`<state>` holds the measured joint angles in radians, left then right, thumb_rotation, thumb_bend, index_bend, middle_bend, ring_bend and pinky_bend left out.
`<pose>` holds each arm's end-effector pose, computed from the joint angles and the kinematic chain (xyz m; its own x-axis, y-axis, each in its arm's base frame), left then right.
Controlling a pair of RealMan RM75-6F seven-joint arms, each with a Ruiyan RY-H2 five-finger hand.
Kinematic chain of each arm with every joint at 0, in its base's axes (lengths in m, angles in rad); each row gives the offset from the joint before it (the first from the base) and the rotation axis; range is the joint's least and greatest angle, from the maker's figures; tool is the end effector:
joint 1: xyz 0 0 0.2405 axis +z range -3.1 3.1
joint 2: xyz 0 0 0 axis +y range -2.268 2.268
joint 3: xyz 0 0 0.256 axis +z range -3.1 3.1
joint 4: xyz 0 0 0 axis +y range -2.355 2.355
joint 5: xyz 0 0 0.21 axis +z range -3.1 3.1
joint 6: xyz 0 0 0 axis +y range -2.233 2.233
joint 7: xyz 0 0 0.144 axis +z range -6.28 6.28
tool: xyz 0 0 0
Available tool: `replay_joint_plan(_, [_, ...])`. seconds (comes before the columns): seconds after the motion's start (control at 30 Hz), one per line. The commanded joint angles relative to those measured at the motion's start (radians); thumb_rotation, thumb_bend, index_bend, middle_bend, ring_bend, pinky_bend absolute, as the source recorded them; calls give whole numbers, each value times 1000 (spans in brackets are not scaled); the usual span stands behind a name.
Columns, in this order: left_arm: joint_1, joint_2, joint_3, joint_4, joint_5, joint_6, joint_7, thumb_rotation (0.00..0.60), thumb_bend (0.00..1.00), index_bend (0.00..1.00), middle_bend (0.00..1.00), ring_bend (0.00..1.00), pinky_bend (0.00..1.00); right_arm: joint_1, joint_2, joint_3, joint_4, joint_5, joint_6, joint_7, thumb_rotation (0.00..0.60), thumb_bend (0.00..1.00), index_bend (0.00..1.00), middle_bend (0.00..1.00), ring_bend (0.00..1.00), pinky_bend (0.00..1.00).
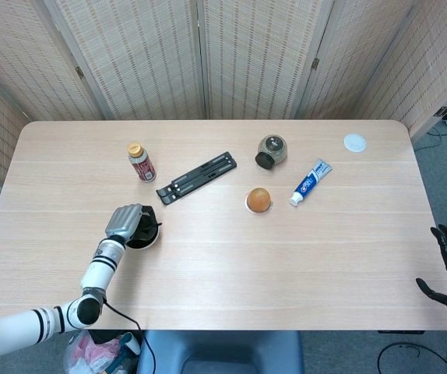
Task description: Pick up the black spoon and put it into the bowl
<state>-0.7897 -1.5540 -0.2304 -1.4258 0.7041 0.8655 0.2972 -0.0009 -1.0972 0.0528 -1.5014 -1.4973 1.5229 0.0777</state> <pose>-0.1766 0.3697 -0.0173 0.1957 0.4191 0.8866 0.9797 -0.0429 -0.1960 -0.3455 -0.1543 0.1840 0.4457 0.0105 0.8951 -0.8929 0.0772 0.4436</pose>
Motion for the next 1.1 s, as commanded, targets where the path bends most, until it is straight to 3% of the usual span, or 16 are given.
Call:
replay_joint_plan(0.03, [4,8,14,-25,15,1,6,600,532,693,1000,982,1000,-2,1,0,0,1,1,1,600,127,0,68,128,119])
replay_joint_plan(0.23, [-16,-6,8,-40,32,4,10,600,532,692,1000,982,1000,-7,0,-2,1,2,6,3,600,128,0,68,128,119])
replay_joint_plan(0.67, [-49,-39,-18,57,-39,-14,10,600,532,692,1000,982,1000,-13,1,-2,1,7,8,5,600,127,0,68,128,119])
replay_joint_plan(1.1, [-7,25,36,-36,4,-3,3,600,532,690,1000,982,1000,-2,-1,0,3,2,-4,0,600,127,0,68,128,119])
